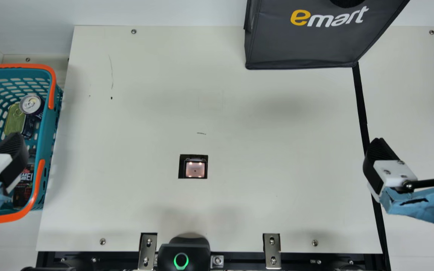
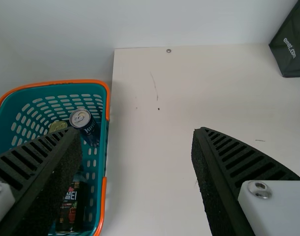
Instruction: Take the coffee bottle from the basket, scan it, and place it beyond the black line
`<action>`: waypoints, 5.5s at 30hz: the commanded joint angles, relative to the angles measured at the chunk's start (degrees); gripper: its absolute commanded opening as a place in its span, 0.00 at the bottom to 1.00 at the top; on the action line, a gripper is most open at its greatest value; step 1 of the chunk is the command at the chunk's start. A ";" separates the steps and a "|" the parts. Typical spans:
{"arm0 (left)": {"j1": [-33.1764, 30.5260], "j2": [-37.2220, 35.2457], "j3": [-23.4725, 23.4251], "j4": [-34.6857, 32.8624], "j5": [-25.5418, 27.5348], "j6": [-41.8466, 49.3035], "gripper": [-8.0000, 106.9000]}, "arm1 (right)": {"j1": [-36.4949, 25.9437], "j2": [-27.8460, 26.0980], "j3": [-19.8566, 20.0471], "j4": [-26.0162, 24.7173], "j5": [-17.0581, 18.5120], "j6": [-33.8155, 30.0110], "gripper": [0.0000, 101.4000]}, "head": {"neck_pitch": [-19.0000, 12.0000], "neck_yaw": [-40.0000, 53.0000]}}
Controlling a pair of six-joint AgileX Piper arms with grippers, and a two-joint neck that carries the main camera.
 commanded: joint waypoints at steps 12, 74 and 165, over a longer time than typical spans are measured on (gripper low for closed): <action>0.00 0.00 0.00 0.00 0.00 0.00 0.85 | 0.00 0.00 0.00 0.00 0.00 0.00 0.90 | -1.48 16.21; 21.45 5.49 3.37 -2.73 -4.97 3.89 0.85 | 0.00 0.00 0.00 0.00 0.00 0.00 0.90 | -1.48 20.18; 47.13 47.57 16.47 -22.77 -29.15 54.37 0.85 | 0.00 0.00 0.00 0.00 0.00 0.00 0.90 | -1.48 20.18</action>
